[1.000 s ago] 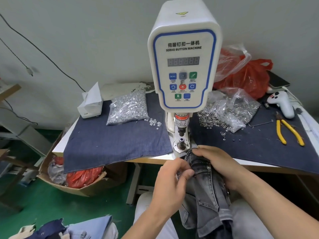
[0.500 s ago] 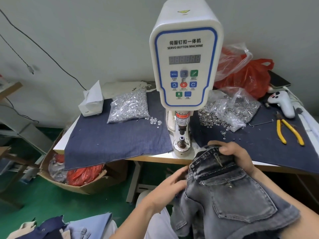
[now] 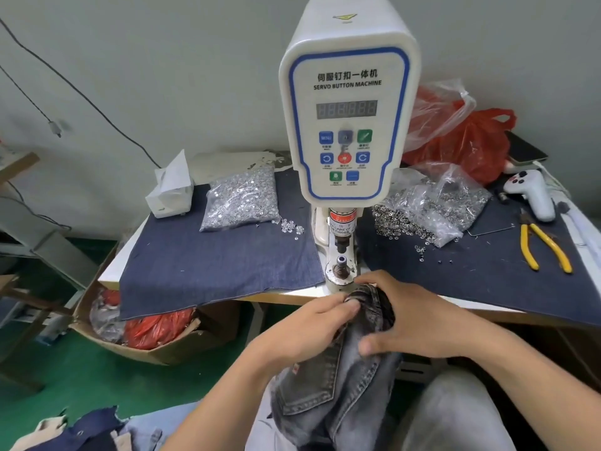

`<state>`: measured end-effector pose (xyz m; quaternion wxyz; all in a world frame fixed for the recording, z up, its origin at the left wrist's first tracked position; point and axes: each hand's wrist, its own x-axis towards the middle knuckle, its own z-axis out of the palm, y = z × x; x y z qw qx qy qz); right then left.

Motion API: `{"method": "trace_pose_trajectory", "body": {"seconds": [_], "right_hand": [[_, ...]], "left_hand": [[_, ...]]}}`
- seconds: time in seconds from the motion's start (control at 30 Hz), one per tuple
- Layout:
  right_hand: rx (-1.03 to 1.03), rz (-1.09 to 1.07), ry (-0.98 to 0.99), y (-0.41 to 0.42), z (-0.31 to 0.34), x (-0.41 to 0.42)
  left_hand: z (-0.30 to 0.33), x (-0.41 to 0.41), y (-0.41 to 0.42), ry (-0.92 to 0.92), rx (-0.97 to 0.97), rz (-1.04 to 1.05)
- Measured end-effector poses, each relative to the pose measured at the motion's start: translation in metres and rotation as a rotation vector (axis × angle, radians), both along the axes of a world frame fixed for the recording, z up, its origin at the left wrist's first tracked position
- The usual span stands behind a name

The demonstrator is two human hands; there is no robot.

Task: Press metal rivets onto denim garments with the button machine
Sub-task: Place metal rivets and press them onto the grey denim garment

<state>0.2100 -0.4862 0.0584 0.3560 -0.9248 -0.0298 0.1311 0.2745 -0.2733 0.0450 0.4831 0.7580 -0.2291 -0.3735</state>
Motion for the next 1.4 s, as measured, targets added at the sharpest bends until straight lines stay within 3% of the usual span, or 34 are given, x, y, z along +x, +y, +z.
{"method": "trace_pose_trajectory", "body": {"seconds": [0.1, 0.23, 0.47, 0.67, 0.8, 0.97, 1.17, 1.23, 1.33, 1.4], "right_hand": [[0.115, 0.059, -0.042, -0.005, 0.004, 0.007], [0.422, 0.070, 0.162, -0.024, 0.006, 0.003], [0.332, 0.123, 0.309, -0.037, -0.003, 0.004], [0.176, 0.117, 0.157, -0.015, 0.007, 0.008], [0.079, 0.041, 0.019, -0.002, 0.000, 0.011], [0.236, -0.014, -0.043, -0.001, -0.010, 0.016], [0.779, -0.254, 0.294, -0.002, -0.024, 0.020], [0.727, -0.273, 0.260, 0.000, -0.024, 0.023], [0.387, -0.310, 0.120, 0.001, -0.019, 0.027], [0.301, -0.304, 0.078, 0.001, -0.018, 0.028]], "left_hand": [[0.008, 0.014, 0.013, -0.087, 0.099, -0.212], [0.007, 0.031, 0.031, -0.331, 0.269, -0.361], [0.000, 0.032, 0.033, -0.473, 0.209, -0.275], [0.007, 0.022, 0.015, -0.155, -0.022, -0.108], [0.010, 0.023, 0.011, -0.099, -0.050, -0.047], [0.008, 0.031, 0.020, -0.016, -0.004, -0.063], [0.000, 0.035, 0.025, 0.122, -0.140, 0.018], [-0.002, 0.032, 0.020, 0.181, -0.188, 0.104], [-0.009, 0.028, 0.010, 0.236, -0.213, 0.292], [-0.012, 0.023, 0.007, 0.151, -0.175, 0.323]]}}
